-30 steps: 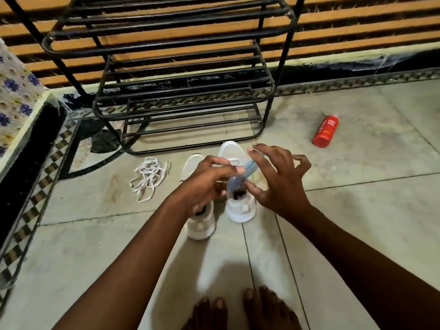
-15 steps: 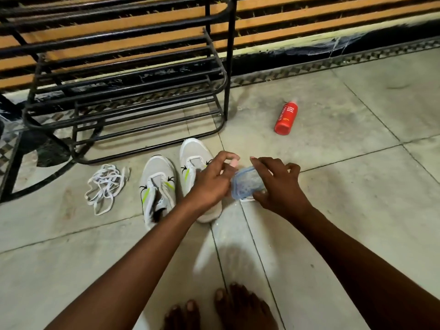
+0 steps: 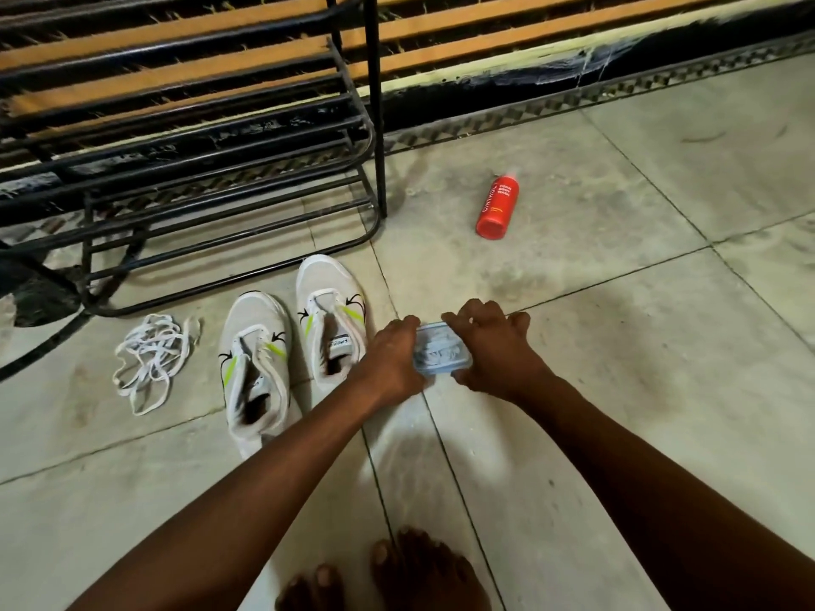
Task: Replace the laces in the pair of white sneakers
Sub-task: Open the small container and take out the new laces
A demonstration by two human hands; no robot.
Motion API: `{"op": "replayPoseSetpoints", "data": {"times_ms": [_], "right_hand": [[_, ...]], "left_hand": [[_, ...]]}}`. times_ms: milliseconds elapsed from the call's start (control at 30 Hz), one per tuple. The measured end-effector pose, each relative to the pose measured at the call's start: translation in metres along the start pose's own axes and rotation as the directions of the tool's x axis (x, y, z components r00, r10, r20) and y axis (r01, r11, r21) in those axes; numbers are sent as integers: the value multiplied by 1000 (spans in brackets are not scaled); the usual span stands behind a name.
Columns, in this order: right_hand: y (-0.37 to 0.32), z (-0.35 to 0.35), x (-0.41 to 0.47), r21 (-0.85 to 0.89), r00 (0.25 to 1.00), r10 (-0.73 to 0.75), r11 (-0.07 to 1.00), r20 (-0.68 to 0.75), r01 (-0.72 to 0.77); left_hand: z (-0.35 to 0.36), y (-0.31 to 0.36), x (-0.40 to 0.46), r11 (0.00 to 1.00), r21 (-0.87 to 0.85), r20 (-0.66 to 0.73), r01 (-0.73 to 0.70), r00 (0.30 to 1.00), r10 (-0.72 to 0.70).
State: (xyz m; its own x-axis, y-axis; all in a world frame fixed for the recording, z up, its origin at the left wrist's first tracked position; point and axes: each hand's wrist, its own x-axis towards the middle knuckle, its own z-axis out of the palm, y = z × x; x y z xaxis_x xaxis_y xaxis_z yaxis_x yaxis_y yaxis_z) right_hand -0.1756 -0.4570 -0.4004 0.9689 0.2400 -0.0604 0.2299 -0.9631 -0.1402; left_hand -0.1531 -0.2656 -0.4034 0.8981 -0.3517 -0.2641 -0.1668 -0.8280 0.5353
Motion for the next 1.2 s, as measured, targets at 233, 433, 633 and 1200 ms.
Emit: {"op": "replayPoseSetpoints", "data": {"times_ms": [233, 433, 633, 1200], "right_hand": [[-3, 10, 10, 228, 994, -35, 974, 106, 10], [5, 12, 11, 349, 993, -21, 937, 114, -21], [10, 11, 17, 347, 986, 28, 934, 165, -85], [19, -4, 22, 408, 962, 39, 901, 270, -151]], "left_hand": [[5, 0, 3, 1000, 6, -11, 20, 1000, -20], [-2, 5, 10, 999, 40, 4, -33, 999, 33], [-2, 6, 22, 995, 95, 74, -15, 997, 8], [3, 1, 34, 982, 189, 139, -9, 990, -17]]}}
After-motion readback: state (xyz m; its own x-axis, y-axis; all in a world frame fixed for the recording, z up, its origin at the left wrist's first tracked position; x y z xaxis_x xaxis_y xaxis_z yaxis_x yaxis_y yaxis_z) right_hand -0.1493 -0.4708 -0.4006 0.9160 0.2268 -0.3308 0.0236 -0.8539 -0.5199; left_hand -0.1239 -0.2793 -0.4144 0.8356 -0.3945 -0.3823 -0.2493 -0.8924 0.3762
